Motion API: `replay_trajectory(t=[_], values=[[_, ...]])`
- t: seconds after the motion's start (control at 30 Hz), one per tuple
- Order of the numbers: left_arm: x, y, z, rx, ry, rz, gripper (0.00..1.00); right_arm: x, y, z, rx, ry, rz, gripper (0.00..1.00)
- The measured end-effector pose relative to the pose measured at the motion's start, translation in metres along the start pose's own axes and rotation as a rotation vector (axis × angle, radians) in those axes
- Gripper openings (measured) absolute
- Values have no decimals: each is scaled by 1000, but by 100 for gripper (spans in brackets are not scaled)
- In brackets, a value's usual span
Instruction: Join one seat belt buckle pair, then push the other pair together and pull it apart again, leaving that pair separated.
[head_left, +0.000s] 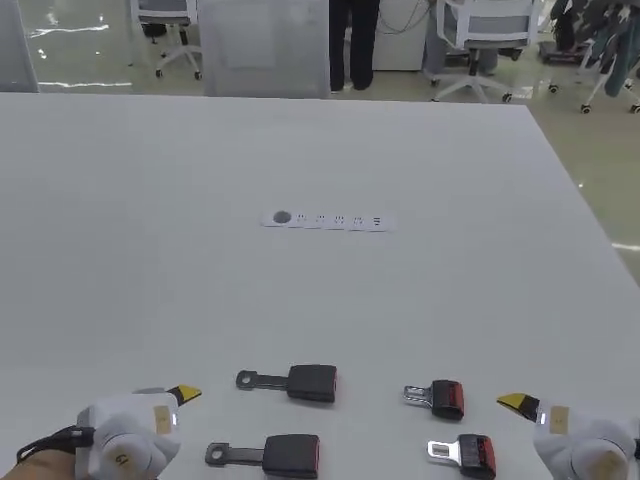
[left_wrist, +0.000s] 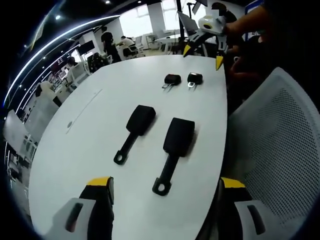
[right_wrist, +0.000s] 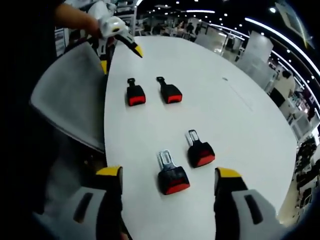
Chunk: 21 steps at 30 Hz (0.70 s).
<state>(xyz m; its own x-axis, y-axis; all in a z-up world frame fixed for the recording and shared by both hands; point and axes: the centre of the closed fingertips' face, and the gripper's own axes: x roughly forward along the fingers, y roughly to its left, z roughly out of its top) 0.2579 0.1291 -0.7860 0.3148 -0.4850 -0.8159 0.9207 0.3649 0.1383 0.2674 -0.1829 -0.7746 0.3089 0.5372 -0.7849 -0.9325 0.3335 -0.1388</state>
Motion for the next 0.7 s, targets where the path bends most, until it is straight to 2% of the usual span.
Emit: replay_trajectory(t=[0.07, 0.17, 0.37, 0.5, 0.57, 0.63, 0.7], values=[[3, 2, 0, 4, 5, 2, 86, 2, 2, -2, -17, 10, 17, 69], [7, 4, 4, 10, 5, -4, 82, 7, 1, -3, -32, 22, 29, 66], [20, 3, 14, 46, 14, -40, 79, 16, -4, -6, -44, 43, 48, 59], [30, 1, 21, 65, 18, -66, 76, 25, -7, -15, -55, 90, 65, 56], [35, -1, 23, 69, 23, -86, 73, 28, -8, -20, -59, 107, 74, 54], [41, -5, 22, 99, 41, -111, 68, 29, -8, -22, -77, 119, 83, 51], [46, -6, 23, 107, 43, -114, 68, 33, -9, -25, -84, 130, 86, 51]])
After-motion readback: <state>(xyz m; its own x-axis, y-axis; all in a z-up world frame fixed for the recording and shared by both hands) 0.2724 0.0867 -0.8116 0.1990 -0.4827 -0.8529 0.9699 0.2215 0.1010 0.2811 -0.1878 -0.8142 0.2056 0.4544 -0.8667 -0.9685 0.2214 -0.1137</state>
